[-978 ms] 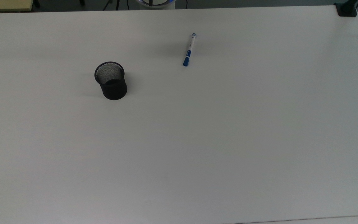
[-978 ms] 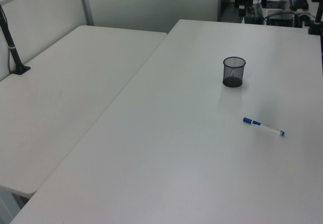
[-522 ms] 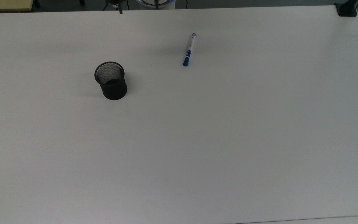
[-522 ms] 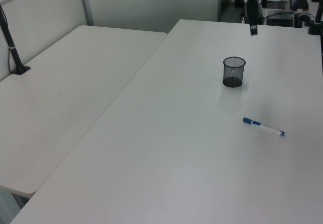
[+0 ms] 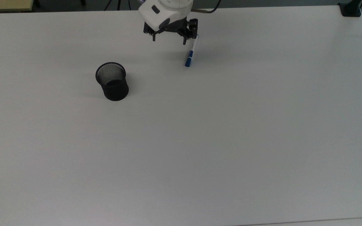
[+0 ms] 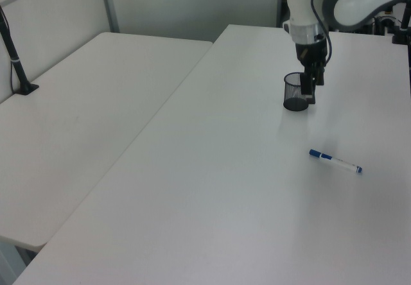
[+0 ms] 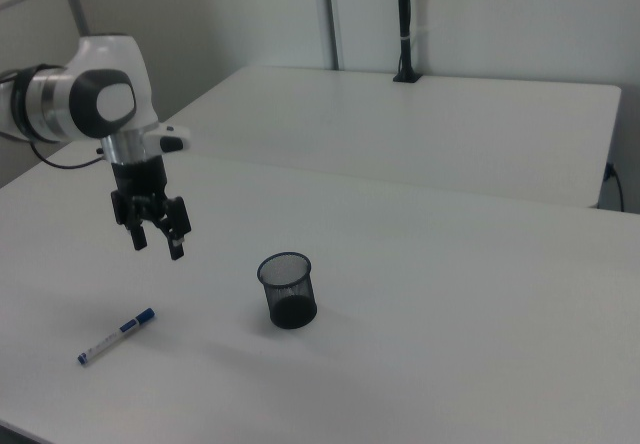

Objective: Insert the marker
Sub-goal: 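Move the gripper over the blue-capped marker and lower it, then close the gripper on the marker and lift it off the table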

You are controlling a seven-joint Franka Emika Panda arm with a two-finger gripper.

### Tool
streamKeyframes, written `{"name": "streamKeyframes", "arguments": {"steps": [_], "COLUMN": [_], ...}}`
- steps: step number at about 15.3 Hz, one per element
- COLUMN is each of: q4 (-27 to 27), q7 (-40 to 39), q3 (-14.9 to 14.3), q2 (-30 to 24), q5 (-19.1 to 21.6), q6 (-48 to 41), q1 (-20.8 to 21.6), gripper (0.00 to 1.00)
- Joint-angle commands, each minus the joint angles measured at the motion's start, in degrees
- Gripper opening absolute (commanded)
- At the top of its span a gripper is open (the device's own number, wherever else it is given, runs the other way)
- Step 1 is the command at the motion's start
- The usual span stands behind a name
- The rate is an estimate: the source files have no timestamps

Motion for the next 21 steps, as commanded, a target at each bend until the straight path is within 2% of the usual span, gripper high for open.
{"name": "streamKeyframes", "arguments": {"steps": [1,3,7,12,16,21], "q4": [-5.7,-6.9,-7.8,-7.9,-9.2,-10.4], "q7": [1.3,1.3,1.8,6.5,9.0,10.7], "q3": [2.4,4.0,4.6,4.7,4.8,6.4], "q2": [0.2,2.1,4.5,8.6,9.7,9.2], "q5": [1.3,1.2,1.2,1.2,1.3,1.3], "q6": [6.4,8.6,11.3,16.6,18.3,17.7], "q1": [0.0,0.0,0.1,0.0,0.2,0.2], "gripper": [0.95,0.94,0.89,0.73,0.73,0.73]}}
